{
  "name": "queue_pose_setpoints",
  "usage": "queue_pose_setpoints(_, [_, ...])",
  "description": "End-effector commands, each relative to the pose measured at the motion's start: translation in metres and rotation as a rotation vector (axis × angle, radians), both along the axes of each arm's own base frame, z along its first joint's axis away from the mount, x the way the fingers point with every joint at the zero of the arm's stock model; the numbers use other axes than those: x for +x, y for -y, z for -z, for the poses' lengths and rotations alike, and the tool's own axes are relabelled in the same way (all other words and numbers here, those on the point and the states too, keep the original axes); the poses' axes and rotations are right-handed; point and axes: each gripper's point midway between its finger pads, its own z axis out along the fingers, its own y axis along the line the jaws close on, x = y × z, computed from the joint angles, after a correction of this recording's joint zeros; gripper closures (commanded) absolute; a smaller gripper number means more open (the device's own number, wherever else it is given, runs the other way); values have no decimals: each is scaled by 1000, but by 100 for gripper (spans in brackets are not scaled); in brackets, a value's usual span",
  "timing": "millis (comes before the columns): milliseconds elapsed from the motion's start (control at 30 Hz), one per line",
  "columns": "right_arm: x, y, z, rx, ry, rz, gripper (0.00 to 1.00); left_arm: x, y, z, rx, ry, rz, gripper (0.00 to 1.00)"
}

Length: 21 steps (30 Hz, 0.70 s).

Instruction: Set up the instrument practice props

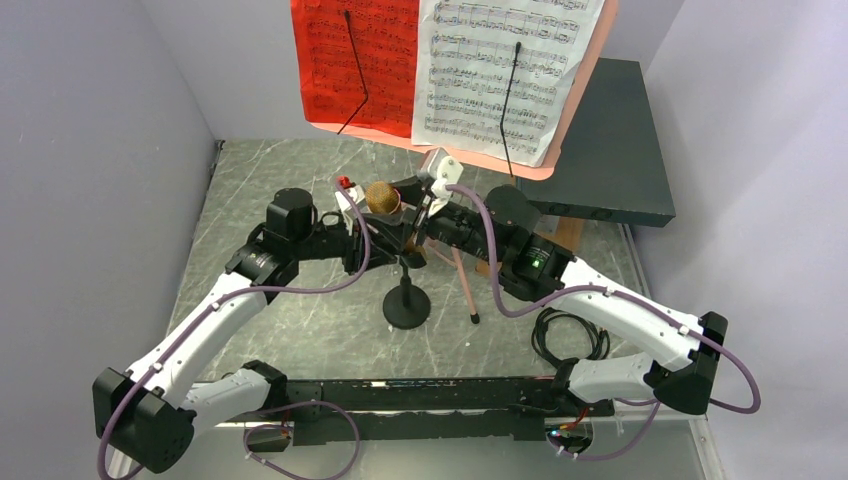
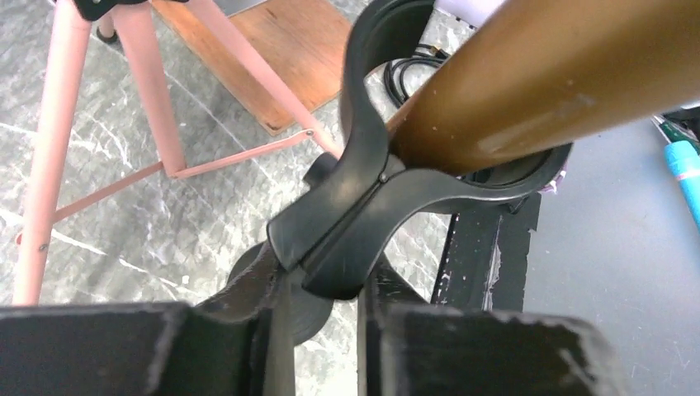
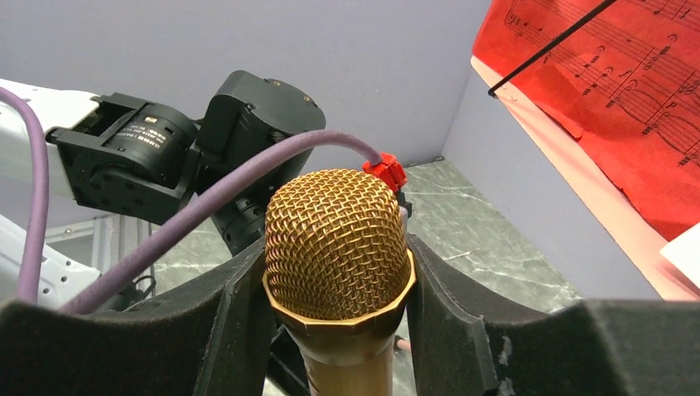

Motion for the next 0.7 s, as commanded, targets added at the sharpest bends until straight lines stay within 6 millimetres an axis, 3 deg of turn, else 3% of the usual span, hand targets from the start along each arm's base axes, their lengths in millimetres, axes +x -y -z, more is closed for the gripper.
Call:
queue_pose_setpoints(0, [-6,6,-16,44,32,-10,100,3,0,-18,-26,69,1,100])
queue_pose_setpoints(267, [-6,7,-11,34,23,-7,100,0,-1,-19,-29,76,5,99])
queue_pose_setpoints(333, [-4,9,-11,36,23,4,100,-1,0,-20,-37,76,16,87])
queue_pose_setpoints(433, [-1,11,-9,45,20,27,100,-6,0,-21,-42,73,37,62])
queue_pose_setpoints(533, [1,14,-8,61,8,47,100,-12,2,-25,-60,74,74,27])
queue_pose_setpoints(600, [3,14,-7,68,-4,55,100,-16,3,-26,-72,71,89,18])
queue_pose_setpoints(667, [3,15,-10,80,-12,56,100,-17,3,-27,-80,74,93,17])
